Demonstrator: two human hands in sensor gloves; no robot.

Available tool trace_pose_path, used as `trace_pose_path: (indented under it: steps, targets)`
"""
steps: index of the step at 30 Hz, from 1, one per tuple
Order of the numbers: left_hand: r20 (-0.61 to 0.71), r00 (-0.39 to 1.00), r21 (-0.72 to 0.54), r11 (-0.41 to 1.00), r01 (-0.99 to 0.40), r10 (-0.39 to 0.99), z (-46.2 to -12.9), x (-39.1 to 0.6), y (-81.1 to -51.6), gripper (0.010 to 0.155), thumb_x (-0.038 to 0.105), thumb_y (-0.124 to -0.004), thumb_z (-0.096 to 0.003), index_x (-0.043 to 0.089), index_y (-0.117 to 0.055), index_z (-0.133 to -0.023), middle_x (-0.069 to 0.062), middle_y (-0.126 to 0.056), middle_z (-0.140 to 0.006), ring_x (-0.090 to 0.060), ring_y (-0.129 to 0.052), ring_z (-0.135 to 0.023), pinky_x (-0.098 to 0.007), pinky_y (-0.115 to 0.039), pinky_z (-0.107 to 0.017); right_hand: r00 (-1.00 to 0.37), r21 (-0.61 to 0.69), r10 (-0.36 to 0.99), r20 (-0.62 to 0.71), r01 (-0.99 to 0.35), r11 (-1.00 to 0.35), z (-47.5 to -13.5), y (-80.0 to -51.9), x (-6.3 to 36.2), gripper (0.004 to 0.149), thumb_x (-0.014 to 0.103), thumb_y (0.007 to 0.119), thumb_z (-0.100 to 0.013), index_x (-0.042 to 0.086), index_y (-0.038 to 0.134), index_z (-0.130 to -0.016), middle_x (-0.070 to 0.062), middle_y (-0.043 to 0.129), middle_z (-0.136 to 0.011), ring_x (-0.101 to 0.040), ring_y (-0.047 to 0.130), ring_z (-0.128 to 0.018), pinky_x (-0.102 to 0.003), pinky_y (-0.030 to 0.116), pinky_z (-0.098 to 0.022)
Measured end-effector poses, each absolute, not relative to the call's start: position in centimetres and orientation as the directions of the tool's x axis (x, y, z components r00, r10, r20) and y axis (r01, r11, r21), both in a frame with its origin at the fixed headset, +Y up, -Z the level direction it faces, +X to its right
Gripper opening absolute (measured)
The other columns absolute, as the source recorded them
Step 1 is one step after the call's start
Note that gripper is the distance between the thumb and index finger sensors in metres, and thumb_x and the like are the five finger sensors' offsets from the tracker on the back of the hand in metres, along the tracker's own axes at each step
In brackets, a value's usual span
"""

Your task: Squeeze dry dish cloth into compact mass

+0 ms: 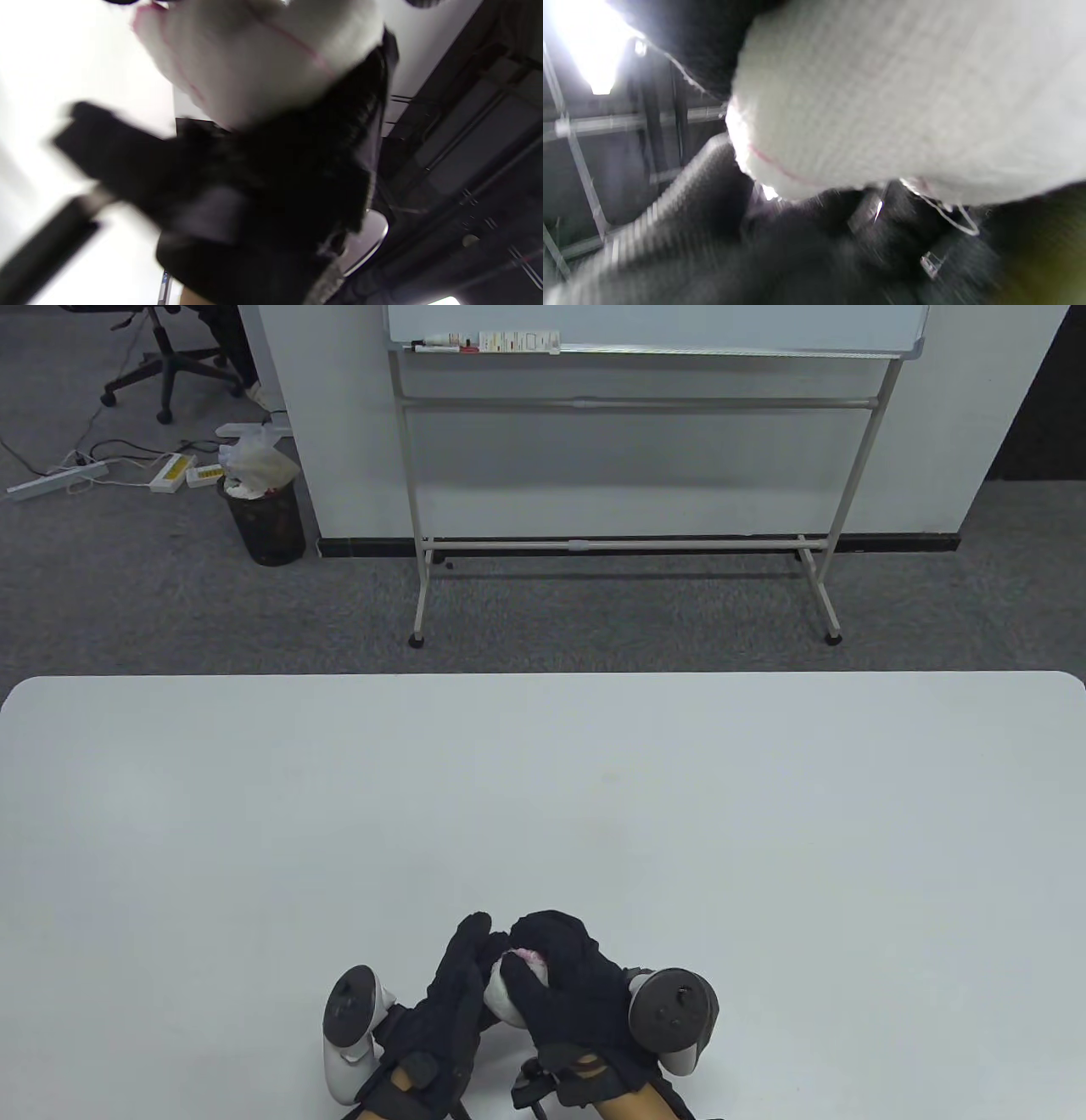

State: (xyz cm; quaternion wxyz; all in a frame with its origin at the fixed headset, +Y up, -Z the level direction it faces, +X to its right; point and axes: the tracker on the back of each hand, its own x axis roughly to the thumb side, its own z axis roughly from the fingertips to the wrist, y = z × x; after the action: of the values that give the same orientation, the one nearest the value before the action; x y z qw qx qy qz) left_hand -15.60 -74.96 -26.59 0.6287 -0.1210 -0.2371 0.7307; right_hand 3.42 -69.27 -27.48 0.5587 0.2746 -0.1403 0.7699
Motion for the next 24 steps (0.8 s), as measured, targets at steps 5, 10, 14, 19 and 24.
trace_pose_path:
  steps: [5, 10, 14, 19, 24]
  targets:
    - [0.124, -0.340, -0.456, -0.250, -0.854, 0.932, -26.3, -15.0, -75.0, 0.075, 0.073, -0.042, -0.0570, 0.038, 0.001, -0.107, -0.010, 0.005, -0.115, -0.053, -0.010, -0.102, -0.067, -0.031, -0.071, -0.203, 0.208, 0.756, 0.623, -0.888, -0.410, -26.7, -70.3, 1.3, 0.054, 0.045, 0.072, -0.052, 0.011, 0.062, -0.093, -0.019, 0.055, -0.097, -0.047, 0.065, -0.088, -0.064, 0.051, -0.067]
    - [0.173, -0.257, -0.450, -0.156, -0.879, 0.951, -26.2, -15.0, -74.8, 0.077, 0.072, -0.044, -0.0559, 0.038, 0.004, -0.105, -0.011, 0.010, -0.113, -0.053, -0.010, -0.102, -0.067, -0.031, -0.071, -0.010, 0.347, 0.859, 0.512, -0.912, -0.217, -27.2, -71.5, 0.7, 0.074, 0.062, 0.055, -0.049, 0.018, 0.039, -0.106, -0.011, 0.023, -0.112, -0.039, 0.017, -0.108, -0.057, 0.012, -0.073]
    - [0.166, -0.221, -0.471, -0.120, -0.874, 0.961, -26.1, -14.5, -74.7, 0.079, 0.071, -0.051, -0.0556, 0.035, -0.001, -0.106, -0.012, 0.001, -0.114, -0.052, -0.019, -0.102, -0.067, -0.034, -0.071, 0.047, 0.385, 0.882, 0.469, -0.910, -0.156, -27.4, -71.8, 0.7, 0.081, 0.070, 0.047, -0.047, 0.021, 0.031, -0.109, -0.007, 0.016, -0.114, -0.034, 0.006, -0.109, -0.054, 0.005, -0.072]
    - [0.152, -0.150, -0.464, -0.064, -0.884, 0.977, -26.5, -14.7, -74.8, 0.073, 0.068, -0.059, -0.0565, 0.027, -0.021, -0.104, -0.012, -0.026, -0.111, -0.045, -0.048, -0.096, -0.061, -0.051, -0.068, -0.020, 0.360, 0.858, 0.513, -0.902, -0.237, -27.1, -71.3, 0.6, 0.084, 0.077, 0.037, -0.047, 0.024, 0.018, -0.110, -0.006, 0.010, -0.114, -0.033, 0.002, -0.107, -0.055, 0.005, -0.068]
    - [0.165, -0.051, -0.315, 0.004, -0.949, 0.985, -26.7, -16.2, -74.7, 0.056, 0.063, -0.066, -0.0568, 0.020, -0.051, -0.091, -0.010, -0.063, -0.092, -0.039, -0.077, -0.074, -0.054, -0.071, -0.055, 0.068, 0.527, 0.931, 0.358, -0.838, -0.141, -27.5, -71.8, 0.7, 0.087, 0.076, 0.044, -0.048, 0.020, 0.020, -0.111, -0.009, 0.015, -0.115, -0.037, 0.009, -0.107, -0.055, 0.010, -0.071]
